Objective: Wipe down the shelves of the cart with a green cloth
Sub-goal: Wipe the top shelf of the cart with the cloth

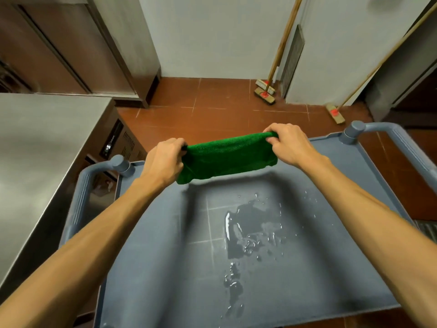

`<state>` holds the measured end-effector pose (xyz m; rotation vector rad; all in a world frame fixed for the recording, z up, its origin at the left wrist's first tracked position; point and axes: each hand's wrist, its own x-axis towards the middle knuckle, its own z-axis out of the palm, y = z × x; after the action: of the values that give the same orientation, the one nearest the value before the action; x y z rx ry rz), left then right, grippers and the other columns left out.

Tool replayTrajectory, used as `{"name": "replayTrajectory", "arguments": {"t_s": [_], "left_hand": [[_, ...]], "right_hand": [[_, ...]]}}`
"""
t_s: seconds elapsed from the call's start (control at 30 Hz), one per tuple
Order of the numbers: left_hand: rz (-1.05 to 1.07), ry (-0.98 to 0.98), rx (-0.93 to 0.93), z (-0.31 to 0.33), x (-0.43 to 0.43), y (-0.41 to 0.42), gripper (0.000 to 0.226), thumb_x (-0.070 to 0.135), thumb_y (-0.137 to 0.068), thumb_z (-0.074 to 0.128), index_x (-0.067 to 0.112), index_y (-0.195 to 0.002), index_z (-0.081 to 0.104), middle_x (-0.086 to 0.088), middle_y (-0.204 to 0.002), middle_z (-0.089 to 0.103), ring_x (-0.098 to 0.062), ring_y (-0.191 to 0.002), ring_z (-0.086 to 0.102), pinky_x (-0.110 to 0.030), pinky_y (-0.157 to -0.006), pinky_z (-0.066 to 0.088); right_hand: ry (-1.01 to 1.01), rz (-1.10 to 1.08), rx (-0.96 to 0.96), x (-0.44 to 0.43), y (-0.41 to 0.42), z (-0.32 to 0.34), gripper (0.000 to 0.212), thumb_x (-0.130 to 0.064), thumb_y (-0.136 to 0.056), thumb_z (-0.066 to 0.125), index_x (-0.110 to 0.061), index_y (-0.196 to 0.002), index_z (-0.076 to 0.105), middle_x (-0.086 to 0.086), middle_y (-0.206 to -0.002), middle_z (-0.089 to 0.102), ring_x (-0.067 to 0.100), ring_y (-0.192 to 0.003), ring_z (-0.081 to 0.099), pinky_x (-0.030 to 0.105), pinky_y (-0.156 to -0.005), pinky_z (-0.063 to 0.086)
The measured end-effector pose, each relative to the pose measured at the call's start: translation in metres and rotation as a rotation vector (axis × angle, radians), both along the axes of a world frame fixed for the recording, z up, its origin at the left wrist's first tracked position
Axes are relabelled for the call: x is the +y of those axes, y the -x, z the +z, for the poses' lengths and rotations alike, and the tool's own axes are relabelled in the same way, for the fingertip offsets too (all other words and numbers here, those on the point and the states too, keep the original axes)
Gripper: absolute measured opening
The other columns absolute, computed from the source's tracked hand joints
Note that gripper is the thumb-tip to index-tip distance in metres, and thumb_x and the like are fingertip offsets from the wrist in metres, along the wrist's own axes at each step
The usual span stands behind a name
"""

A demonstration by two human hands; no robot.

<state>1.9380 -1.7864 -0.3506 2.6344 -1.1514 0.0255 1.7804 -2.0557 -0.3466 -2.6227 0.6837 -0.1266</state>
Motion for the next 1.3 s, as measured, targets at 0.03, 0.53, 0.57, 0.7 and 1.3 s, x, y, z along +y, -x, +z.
{"name": "replayTrajectory", "arguments": {"t_s": [0.03,0.53,0.57,0.7,1.3], "left_hand": [[-0.001,0.005,-0.008,0.0,-0.011,-0.006,0.014,0.012,-0.096,0.054,0.012,-0.107,0.061,-0.009,-0.102,0.066,-0.033,-0.091,0.06,-0.039,-0.066,0.047],[-0.043,-0.269,0.144,-0.112,-0.06,0.01,0.022,0.003,-0.082,0.057,0.011,-0.103,0.06,-0.013,-0.104,0.062,-0.039,-0.095,0.059,-0.045,-0.062,0.047],[-0.042,-0.283,0.17,-0.119,-0.058,0.015,0.022,0.003,-0.083,0.056,0.011,-0.103,0.059,-0.013,-0.105,0.062,-0.039,-0.096,0.06,-0.047,-0.064,0.049],[0.005,-0.311,0.217,-0.14,-0.047,0.03,0.018,0.008,-0.085,0.057,0.014,-0.102,0.057,-0.01,-0.108,0.067,-0.04,-0.096,0.063,-0.044,-0.064,0.049],[0.122,-0.23,0.266,-0.147,-0.01,0.089,0.044,0.002,-0.089,0.051,0.009,-0.132,0.048,-0.02,-0.115,0.065,-0.044,-0.095,0.063,-0.049,-0.073,0.054]], "right_hand": [[-0.006,-0.02,-0.005,-0.01,-0.005,-0.001,0.024,-0.018,-0.096,0.052,-0.022,-0.117,0.064,0.008,-0.115,0.067,0.03,-0.108,0.056,0.044,-0.089,0.049],[-0.091,0.046,0.151,-0.041,0.021,-0.141,0.029,-0.008,-0.091,0.058,-0.017,-0.118,0.066,0.009,-0.117,0.067,0.035,-0.113,0.056,0.045,-0.094,0.045],[-0.117,0.047,0.142,-0.039,0.025,-0.149,0.031,-0.007,-0.091,0.058,-0.018,-0.119,0.065,0.01,-0.116,0.067,0.036,-0.111,0.056,0.046,-0.093,0.046],[-0.103,0.05,0.069,-0.03,0.032,-0.162,0.041,-0.005,-0.092,0.055,-0.019,-0.131,0.059,0.01,-0.115,0.063,0.036,-0.103,0.054,0.047,-0.088,0.047],[-0.078,0.013,0.107,0.012,0.078,-0.177,0.05,-0.004,-0.094,0.048,-0.028,-0.139,0.052,0.001,-0.12,0.053,0.025,-0.107,0.045,0.037,-0.097,0.042]]}}
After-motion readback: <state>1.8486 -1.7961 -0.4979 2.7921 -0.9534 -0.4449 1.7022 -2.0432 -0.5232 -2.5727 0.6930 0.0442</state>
